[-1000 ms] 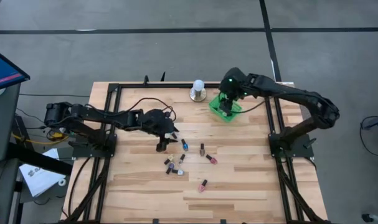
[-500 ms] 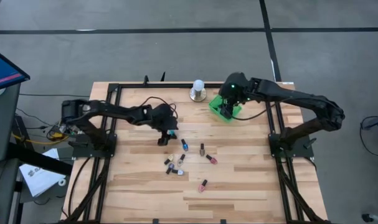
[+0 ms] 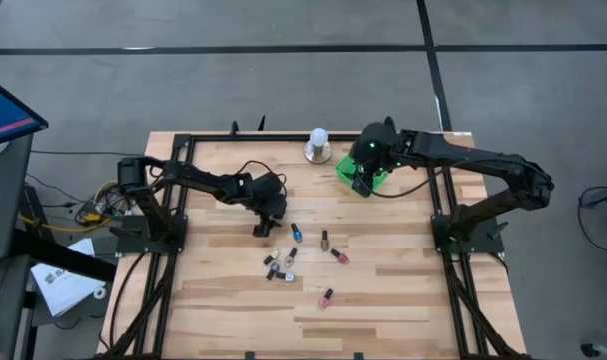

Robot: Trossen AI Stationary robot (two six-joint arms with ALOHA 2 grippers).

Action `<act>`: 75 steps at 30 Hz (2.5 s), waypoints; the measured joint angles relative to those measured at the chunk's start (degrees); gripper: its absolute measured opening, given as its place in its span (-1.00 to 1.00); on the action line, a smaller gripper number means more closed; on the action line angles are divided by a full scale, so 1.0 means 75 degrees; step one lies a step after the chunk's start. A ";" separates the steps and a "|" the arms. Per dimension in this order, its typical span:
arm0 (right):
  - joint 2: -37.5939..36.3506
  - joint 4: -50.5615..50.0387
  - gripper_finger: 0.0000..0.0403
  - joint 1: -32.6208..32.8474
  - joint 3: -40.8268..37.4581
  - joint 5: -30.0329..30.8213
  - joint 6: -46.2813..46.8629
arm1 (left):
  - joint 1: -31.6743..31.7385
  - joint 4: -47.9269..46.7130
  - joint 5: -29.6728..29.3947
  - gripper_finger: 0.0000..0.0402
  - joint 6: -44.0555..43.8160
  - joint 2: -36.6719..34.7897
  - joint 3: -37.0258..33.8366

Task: Pick & Place Nail Polish
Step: Put the light blue nail polish bottle into the green bin

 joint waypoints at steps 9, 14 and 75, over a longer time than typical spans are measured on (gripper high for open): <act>0.0000 0.0006 0.12 0.0080 0.0000 0.0001 0.0013 | 0.0047 -0.0162 -0.0320 -0.52 -0.0055 0.0017 -0.0003; 0.0000 0.0020 0.12 0.0080 0.0000 0.0000 0.0013 | 0.0052 -0.0179 -0.0389 -0.75 -0.0098 0.0017 -0.0006; 0.0003 0.6222 0.19 0.1220 0.0000 -0.2206 0.0616 | -0.0447 0.7682 0.0244 -0.75 -0.4462 -0.1842 0.1606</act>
